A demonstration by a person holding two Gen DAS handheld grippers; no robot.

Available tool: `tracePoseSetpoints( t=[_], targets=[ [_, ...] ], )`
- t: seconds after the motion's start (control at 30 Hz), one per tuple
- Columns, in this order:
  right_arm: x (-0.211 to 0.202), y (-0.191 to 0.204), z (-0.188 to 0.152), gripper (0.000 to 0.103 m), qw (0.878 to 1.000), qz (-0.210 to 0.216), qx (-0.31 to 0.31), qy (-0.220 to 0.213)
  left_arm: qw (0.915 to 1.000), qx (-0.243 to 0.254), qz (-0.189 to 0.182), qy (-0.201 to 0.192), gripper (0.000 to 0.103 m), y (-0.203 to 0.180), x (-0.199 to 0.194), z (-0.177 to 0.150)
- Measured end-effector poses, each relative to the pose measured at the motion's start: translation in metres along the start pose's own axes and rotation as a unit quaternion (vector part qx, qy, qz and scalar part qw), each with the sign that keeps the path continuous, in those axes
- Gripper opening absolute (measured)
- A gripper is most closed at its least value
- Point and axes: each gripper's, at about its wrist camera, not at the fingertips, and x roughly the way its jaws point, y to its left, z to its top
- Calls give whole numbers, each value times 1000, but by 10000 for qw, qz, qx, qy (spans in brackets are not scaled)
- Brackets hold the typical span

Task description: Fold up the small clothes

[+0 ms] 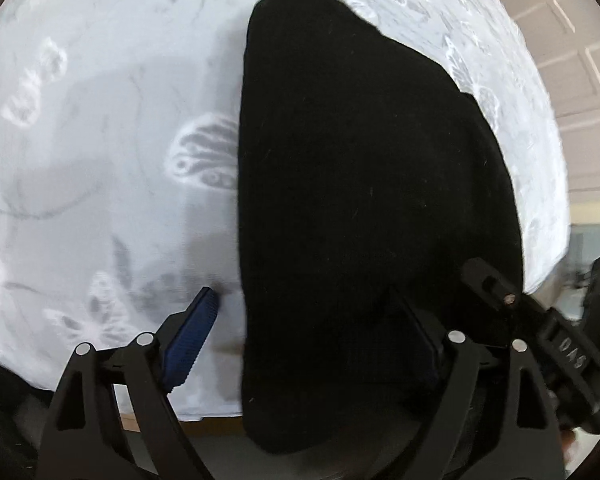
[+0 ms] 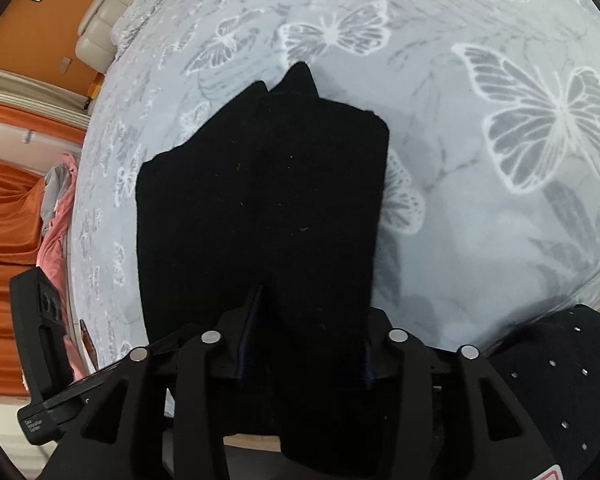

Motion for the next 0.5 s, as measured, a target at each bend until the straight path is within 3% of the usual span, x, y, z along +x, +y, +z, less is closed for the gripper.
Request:
tracePoseSetpoints(
  t=[0.03,0.07,0.13,0.2,0.3,0.5],
  targets=[
    [4,2,1,37,10000,22,-18,46,9999,-24,-161,17,67,1,0,1],
    [4,4,1,24,10000,30,-39,33,9992,10,-383,55,55,0,-2,2],
    [-5,14,1,21,9997,163,-170,-98,9989,117,-446,-4,34,-5,-16,3],
    [-25,32,0,20,9977,385,-455,-321,9964,375,-738,-160,27,-10,-42,-2],
    [-60,65,-3,20,9927,564,-832,-666,9905,846,-938,-551,27,-27,-90,-6],
    [-151,136,-6,20,9696,1075,-1493,-1612,9666,1549,-1092,-1726,26,-40,-225,-17]
  ],
)
